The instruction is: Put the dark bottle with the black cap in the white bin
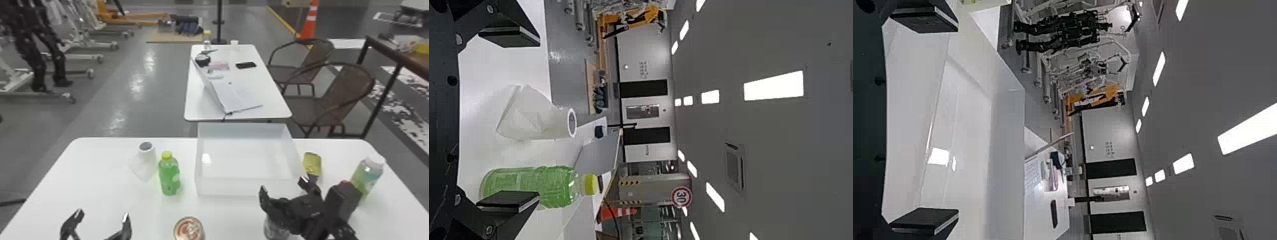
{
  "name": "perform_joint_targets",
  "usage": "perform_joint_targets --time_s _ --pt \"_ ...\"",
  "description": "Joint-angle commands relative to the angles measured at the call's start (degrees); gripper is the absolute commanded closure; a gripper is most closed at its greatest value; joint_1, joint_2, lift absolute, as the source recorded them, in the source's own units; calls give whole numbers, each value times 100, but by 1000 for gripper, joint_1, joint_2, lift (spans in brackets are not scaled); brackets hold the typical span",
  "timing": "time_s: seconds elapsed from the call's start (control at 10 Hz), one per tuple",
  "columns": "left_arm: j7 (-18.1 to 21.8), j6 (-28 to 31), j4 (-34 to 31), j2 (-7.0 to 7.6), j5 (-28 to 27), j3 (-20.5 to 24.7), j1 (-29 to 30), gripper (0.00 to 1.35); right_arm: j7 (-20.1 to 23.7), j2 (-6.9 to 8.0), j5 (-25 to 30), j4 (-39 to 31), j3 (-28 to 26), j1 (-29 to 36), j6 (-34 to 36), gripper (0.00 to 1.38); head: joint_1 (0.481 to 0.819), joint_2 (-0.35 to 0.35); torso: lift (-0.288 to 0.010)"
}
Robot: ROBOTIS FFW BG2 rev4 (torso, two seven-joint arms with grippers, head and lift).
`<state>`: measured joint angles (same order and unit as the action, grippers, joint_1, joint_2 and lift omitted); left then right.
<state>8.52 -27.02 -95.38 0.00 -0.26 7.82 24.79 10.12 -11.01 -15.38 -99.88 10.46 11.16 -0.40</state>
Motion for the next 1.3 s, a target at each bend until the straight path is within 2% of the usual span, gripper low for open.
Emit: perform_joint_targets --time_s 0.0,0.2,0.3,0.4,0.6,0.8,1.2 --pt "0 -14 2 -15 0 0 -1 206 -1 -24 -141 -243 -53 158 330 -2 549 0 -100" --pt "0 -14 11 -15 0 0 -10 206 -1 -270 -387 -691 -97 431 743 -2 549 0 -100" --pt "0 -14 20 -15 0 -9 -19 206 -1 -367 -554 -665 -105 484 761 18 549 0 -100" --pt "0 -14 28 -15 0 -17 -36 206 -1 -340 -616 -542 -105 475 761 140 549 0 -100" --pt "0 -23 37 -15 9 -26 -45 206 -1 -279 -519 -559 -123 457 1033 242 549 0 -100" --pt "0 -40 37 -15 9 -26 -54 206 -1 -270 -572 -594 -140 431 1464 246 549 0 -100" --pt "0 -67 55 -15 9 -17 -71 208 -98 -270 -712 -656 -167 431 1895 246 549 0 -100"
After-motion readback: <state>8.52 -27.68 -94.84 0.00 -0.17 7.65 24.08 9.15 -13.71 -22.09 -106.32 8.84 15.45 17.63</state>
